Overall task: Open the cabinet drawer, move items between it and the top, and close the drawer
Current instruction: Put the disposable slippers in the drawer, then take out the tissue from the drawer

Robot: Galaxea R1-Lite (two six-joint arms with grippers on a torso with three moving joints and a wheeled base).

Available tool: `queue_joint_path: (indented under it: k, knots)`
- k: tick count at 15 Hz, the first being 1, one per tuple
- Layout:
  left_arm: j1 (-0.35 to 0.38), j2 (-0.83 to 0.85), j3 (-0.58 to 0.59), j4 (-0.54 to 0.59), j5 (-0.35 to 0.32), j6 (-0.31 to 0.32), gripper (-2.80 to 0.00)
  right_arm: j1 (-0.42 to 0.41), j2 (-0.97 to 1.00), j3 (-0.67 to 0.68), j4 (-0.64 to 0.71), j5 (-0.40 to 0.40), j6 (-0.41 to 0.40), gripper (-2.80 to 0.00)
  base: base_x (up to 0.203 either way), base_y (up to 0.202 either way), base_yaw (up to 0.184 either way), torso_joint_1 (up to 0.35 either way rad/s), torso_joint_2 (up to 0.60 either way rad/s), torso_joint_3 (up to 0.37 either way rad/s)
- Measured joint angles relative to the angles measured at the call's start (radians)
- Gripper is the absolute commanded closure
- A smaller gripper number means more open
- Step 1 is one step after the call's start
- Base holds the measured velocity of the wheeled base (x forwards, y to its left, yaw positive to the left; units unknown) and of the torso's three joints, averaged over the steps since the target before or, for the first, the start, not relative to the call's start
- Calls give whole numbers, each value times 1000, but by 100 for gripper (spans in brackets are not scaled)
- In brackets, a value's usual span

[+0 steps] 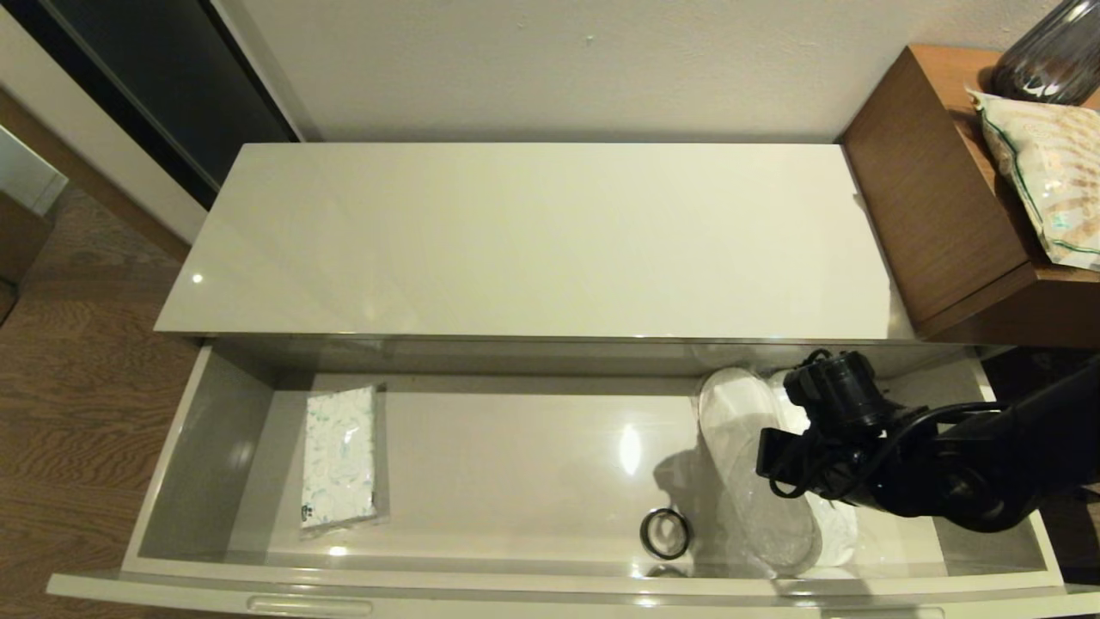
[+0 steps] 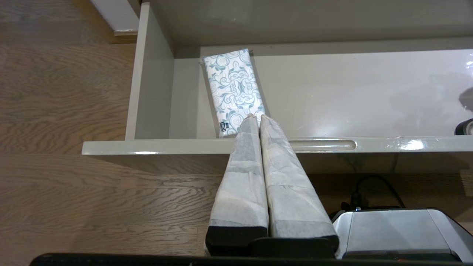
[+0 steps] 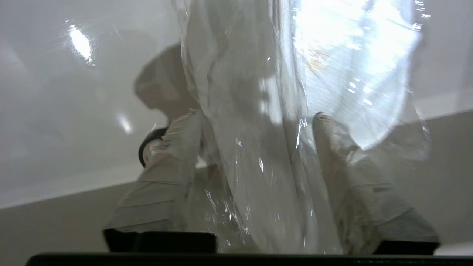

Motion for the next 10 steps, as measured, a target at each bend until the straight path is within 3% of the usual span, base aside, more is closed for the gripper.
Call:
queue_joint_path:
  k: [6, 10]
  knots:
    - [0, 0, 0, 0, 0, 0, 0, -1, -401, 38, 347, 128, -3, -280, 0, 0, 0, 0, 0, 0]
    - [0, 0, 0, 0, 0, 0, 0, -2, -733, 102, 655, 164, 52, -280, 0, 0, 0, 0, 0, 0]
